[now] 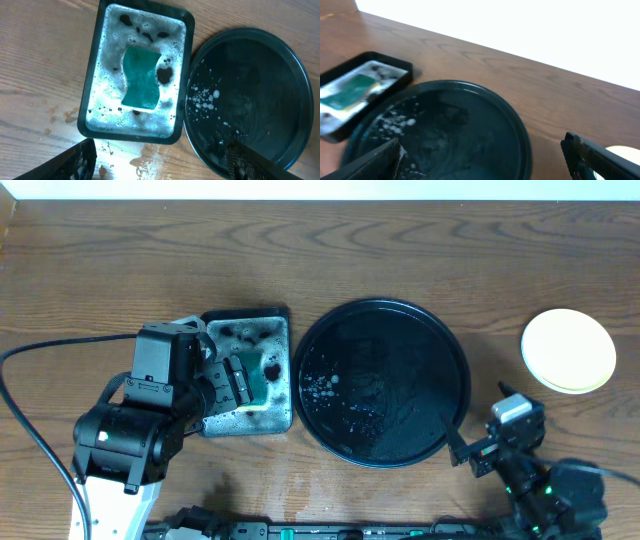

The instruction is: Clean dirty plates on tray and stack at the side

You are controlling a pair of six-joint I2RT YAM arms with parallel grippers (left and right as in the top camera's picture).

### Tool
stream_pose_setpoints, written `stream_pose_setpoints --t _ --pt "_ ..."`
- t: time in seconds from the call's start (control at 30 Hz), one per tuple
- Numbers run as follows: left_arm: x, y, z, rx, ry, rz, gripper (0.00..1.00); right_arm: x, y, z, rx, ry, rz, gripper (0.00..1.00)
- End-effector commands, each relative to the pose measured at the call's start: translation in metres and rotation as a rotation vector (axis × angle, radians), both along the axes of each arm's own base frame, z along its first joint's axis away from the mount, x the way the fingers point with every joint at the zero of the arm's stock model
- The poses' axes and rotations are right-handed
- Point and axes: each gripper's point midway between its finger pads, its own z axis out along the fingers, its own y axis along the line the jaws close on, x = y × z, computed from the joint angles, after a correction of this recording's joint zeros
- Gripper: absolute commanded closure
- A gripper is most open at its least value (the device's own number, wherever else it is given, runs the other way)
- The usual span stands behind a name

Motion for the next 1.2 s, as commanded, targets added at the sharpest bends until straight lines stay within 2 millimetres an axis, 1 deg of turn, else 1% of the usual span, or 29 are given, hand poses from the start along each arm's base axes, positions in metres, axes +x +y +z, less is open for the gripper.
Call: stream_pose_setpoints --t 0.0,0.1,0.3,0.43,0.5,0.6,1.17 --pt "0.001 0.001 0.006 -0.001 -0.013 0.006 0.17 0.002 -0.008 -0.022 -0.015 -0.032 -0.044 0.01" --pt "0.001 0.001 0.006 -0.001 -0.013 0.006 0.17 0.006 -0.008 -0.042 -0.012 -0.047 -0.046 0.01" --pt "0.001 0.001 0.006 -0.001 -0.013 0.006 0.17 0.025 -0.003 -0.065 0.004 -0.114 -0.043 0.01" --pt "0.001 0.001 0.006 -0.001 -0.013 0.006 0.17 0.033 -0.004 -0.05 0.025 -0.236 -0.057 0.01" --pt "0.001 0.001 0.006 -0.001 -0.013 0.006 0.17 0.033 -0.004 -0.051 0.024 -0.234 -0.057 0.01" --pt "0.001 0.001 0.006 -0.001 -0.013 0.006 0.17 0.032 -0.004 -0.058 0.018 -0.206 -0.057 0.01" --pt "0.001 0.001 0.006 -0.001 -0.013 0.006 0.17 0.032 -0.004 -0.058 0.018 -0.204 -0.056 0.01"
